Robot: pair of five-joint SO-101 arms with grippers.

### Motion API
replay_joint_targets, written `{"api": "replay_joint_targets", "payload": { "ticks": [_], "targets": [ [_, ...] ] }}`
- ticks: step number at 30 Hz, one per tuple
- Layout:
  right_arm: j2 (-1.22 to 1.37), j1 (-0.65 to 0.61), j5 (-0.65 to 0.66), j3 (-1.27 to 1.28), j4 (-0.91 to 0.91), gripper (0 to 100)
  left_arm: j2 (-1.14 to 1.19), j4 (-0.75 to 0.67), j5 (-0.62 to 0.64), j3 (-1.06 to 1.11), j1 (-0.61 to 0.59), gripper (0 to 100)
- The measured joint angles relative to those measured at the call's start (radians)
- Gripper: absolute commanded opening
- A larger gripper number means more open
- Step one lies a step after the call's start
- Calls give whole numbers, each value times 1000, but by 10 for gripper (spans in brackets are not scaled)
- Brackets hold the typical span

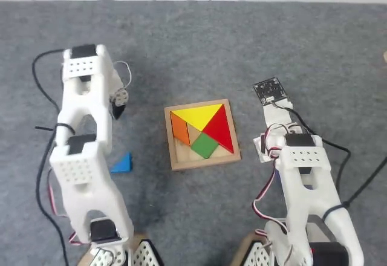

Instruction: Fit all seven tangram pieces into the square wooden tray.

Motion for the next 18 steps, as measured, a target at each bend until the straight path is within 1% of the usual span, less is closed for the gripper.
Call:
{"api": "replay_joint_targets", "payload": {
  "ticks": [2, 4, 6, 9, 11, 14, 16, 18],
  "targets": [
    [0, 0, 0, 0, 0, 145, -86, 9, -153, 32, 18, 75],
    [0, 0, 0, 0, 0, 145, -187, 11, -304, 126, 32, 76],
    [0, 0, 0, 0, 0, 145, -304, 11, -446, 261, 43, 76],
    [0, 0, 0, 0, 0, 145, -496, -2, -618, 497, 68, 77],
    [0, 0, 0, 0, 0, 145, -617, -64, -690, 666, 64, 77],
    [0, 0, 0, 0, 0, 145, -743, -218, -778, 921, 69, 88],
    [0, 0, 0, 0, 0, 145, -775, -321, -842, 1073, 66, 152],
    [0, 0, 0, 0, 0, 145, -786, -359, -884, 1169, 66, 233]
  ]
}}
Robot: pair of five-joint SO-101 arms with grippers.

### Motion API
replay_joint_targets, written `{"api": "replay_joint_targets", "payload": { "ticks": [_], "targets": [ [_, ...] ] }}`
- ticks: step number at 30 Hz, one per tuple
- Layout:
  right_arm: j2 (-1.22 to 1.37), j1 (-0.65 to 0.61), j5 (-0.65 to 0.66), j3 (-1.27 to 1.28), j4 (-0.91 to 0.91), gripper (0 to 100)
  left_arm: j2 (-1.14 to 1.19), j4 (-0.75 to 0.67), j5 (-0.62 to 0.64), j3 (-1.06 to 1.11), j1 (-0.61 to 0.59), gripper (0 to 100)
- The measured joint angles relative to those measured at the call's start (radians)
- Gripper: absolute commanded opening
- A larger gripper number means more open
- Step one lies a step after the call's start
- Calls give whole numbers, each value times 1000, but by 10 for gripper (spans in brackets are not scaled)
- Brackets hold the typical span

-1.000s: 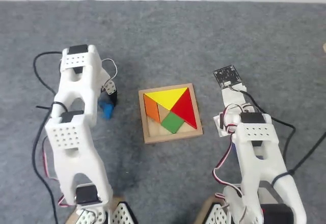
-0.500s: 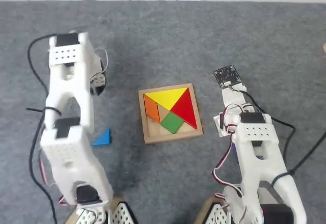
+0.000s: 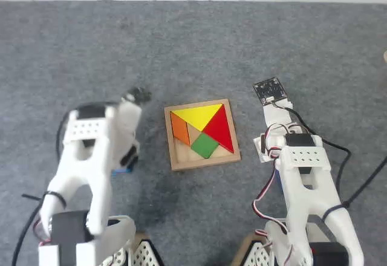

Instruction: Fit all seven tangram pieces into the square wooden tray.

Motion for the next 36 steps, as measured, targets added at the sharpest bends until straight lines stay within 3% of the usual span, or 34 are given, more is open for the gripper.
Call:
{"api": "replay_joint_targets", "payload": {
  "ticks": [2, 17, 25, 36],
  "targets": [
    [0, 0, 0, 0, 0, 145, -2, 0, -26, 29, 3, 281],
    [0, 0, 0, 0, 0, 145, 8, -21, -95, -25, -63, 271],
    [0, 0, 0, 0, 0, 145, 236, -51, -104, -107, -74, 240],
    [0, 0, 0, 0, 0, 145, 265, -135, -87, -118, -94, 199]
  ]
}}
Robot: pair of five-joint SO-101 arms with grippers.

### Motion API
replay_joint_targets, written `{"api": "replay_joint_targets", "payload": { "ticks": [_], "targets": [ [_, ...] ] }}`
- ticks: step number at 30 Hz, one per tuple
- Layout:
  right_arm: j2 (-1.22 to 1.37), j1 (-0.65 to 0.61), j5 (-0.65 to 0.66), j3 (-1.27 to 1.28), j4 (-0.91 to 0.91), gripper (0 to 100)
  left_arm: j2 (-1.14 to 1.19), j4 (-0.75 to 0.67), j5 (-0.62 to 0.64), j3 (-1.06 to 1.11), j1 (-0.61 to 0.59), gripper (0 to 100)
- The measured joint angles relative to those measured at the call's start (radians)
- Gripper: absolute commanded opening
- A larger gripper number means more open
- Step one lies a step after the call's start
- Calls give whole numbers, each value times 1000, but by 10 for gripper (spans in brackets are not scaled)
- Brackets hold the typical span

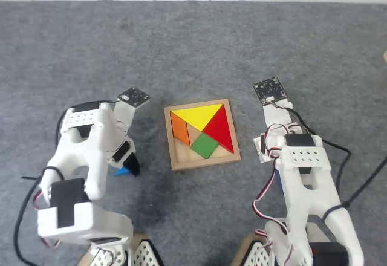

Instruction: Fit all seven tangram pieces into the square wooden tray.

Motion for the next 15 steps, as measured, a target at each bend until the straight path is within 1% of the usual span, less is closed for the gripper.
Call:
{"api": "replay_joint_targets", "payload": {
  "ticks": [5, 15],
  "targets": [
    [0, 0, 0, 0, 0, 145, -2, -43, 28, 32, 5, 176],
    [0, 0, 0, 0, 0, 145, -17, -48, 48, 66, 8, 119]
  ]
}}
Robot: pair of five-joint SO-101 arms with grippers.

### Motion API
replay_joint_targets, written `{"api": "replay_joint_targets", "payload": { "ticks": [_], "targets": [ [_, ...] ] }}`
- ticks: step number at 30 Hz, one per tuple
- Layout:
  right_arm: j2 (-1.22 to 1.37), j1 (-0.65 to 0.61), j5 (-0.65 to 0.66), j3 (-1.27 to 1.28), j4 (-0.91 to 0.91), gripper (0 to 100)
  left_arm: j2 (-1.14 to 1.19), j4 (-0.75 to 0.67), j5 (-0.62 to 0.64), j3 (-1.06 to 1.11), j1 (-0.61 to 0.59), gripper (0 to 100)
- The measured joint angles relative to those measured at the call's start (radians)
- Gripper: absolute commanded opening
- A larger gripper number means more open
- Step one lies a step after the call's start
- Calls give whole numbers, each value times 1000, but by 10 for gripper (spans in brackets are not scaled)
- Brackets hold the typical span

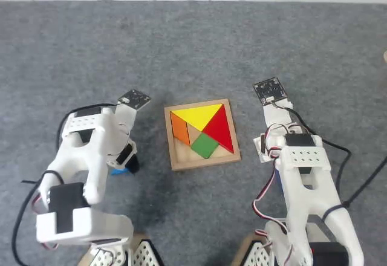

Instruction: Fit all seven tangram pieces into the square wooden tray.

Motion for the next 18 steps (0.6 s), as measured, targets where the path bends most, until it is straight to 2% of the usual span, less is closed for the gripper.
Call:
{"api": "replay_joint_targets", "payload": {
  "ticks": [18],
  "targets": [
    [0, 0, 0, 0, 0, 145, -87, 261, 126, -181, 172, 145]
  ]
}}
